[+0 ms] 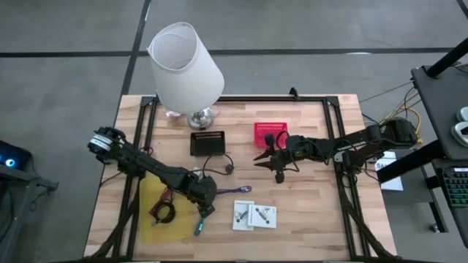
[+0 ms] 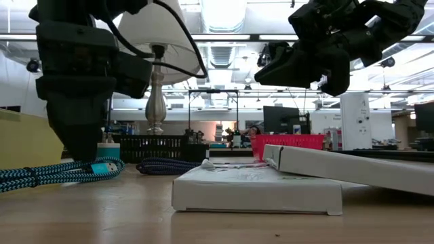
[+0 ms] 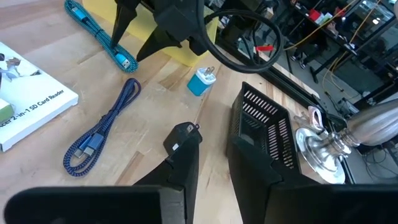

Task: Pick and place items into bin
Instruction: Put the blue charger cable into the yellow bin

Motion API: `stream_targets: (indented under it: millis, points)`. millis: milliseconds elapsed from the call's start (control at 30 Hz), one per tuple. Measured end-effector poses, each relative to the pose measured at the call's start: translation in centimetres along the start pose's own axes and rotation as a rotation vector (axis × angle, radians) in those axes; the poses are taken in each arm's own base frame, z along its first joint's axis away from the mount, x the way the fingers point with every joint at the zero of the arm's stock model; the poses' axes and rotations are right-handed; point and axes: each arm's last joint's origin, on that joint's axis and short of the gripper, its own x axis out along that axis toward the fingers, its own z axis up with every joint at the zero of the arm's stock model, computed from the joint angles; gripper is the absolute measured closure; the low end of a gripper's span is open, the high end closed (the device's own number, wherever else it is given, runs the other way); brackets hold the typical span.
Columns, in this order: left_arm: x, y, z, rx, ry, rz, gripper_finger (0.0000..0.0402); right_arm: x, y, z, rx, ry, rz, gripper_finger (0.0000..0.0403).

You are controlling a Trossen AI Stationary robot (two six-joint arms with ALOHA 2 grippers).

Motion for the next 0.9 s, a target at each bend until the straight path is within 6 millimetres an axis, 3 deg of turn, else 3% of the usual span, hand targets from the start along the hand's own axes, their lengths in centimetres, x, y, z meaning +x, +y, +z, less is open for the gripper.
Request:
stream_targets:
  millis: [200, 600, 900]
  points:
    - [-0.1, 0.3, 0.7, -0.022, 0.008, -0.011, 0.0212, 0.0, 0.0, 0.0, 0.0, 0.0, 0.0, 0.0323]
    - [-2.3, -1.3, 2.1, 0.03, -0.03, 0.057, 0.0212, 0.0, 0.0, 0.0, 0.0, 0.0, 0.0, 0.0328]
    - [-0.3, -2.0, 2.6, 0.012, 0.034, 0.113, 0.0212, 0.0, 0.0, 0.0, 0.001, 0.003, 0.001, 0.0322]
